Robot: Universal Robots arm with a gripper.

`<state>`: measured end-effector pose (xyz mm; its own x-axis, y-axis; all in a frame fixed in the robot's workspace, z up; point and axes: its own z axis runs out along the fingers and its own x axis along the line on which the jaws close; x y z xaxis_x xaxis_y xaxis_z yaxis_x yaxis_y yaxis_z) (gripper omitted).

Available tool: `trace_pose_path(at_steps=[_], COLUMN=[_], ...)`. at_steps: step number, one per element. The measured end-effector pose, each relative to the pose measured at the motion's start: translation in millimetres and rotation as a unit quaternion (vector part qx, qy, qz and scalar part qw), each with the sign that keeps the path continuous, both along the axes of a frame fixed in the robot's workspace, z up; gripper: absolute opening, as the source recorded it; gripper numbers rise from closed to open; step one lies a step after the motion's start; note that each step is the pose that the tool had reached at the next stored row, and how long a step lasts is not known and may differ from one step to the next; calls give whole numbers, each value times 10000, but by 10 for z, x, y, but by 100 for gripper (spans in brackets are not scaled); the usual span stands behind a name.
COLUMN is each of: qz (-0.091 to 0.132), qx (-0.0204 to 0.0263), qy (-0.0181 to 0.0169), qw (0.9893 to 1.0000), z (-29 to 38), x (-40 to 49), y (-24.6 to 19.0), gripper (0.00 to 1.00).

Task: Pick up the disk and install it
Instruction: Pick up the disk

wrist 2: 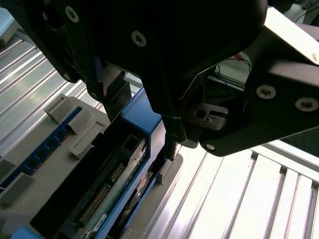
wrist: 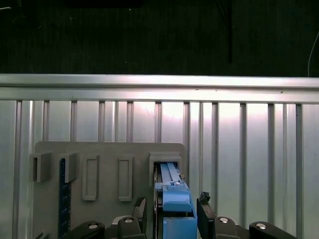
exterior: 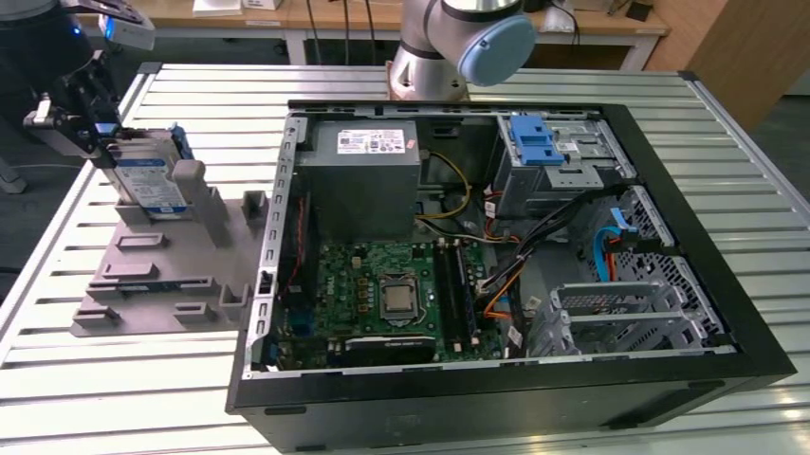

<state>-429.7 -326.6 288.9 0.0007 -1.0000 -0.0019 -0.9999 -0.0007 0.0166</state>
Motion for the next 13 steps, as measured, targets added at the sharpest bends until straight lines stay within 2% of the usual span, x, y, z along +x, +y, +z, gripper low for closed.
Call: trace_pose_path(at_steps=[7, 8, 9, 10, 13], qz=[0, 0, 0, 0, 0], qx=[0, 0, -1, 0, 0], qy=[0, 0, 0, 0, 0], qw=[10000, 10000, 10000, 10000, 10000], z=[-1, -1, -1, -1, -1], x=[0, 0, 0, 0, 0], y=[0, 0, 0, 0, 0], gripper=[51, 44, 44, 38, 37])
